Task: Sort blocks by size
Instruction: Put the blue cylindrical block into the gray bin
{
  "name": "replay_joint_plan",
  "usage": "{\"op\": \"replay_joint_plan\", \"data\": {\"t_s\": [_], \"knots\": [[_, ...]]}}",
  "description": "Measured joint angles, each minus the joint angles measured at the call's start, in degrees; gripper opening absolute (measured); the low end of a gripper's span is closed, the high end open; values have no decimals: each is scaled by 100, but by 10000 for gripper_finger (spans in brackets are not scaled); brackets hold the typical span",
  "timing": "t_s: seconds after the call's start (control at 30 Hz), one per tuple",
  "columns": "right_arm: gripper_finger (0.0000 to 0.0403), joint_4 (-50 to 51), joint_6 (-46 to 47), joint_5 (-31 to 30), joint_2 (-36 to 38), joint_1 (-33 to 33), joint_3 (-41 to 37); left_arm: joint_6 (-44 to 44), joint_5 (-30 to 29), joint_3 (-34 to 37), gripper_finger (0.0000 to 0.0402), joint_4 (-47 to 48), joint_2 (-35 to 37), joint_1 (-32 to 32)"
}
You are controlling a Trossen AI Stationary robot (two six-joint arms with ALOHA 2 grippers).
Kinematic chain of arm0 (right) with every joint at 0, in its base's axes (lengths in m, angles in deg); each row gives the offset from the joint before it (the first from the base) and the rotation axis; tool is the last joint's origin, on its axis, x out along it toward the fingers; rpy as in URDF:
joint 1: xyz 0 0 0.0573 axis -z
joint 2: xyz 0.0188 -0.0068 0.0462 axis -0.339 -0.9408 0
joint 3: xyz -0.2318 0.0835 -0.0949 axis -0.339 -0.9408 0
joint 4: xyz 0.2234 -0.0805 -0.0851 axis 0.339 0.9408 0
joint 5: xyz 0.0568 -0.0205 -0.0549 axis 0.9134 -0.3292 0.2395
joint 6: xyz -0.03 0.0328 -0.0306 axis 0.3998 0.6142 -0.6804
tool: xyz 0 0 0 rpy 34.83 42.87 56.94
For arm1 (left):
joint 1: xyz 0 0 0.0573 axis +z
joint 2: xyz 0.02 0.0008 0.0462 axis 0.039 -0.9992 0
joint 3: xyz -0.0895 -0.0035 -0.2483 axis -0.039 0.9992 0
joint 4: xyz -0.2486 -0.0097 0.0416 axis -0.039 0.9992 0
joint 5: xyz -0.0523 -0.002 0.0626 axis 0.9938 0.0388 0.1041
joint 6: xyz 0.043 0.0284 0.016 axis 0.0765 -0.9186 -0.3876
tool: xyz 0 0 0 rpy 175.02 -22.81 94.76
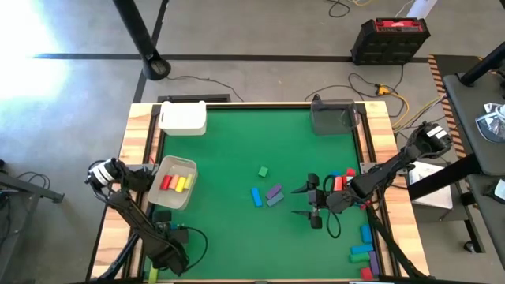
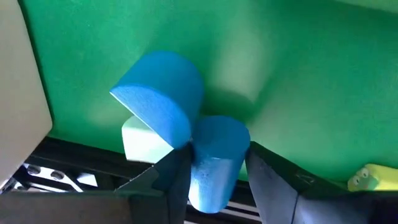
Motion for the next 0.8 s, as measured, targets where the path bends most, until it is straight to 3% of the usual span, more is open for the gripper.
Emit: {"op": "replay_joint_plan", "data": {"t_s": [0.47,0.8], "knots": [[302,15,81,2,0,0,-28,305,-9,381,134,-393,-5,-11],[320,15,104,2,0,0,-31,513,0,381,146,-444,-18,-15]]}}
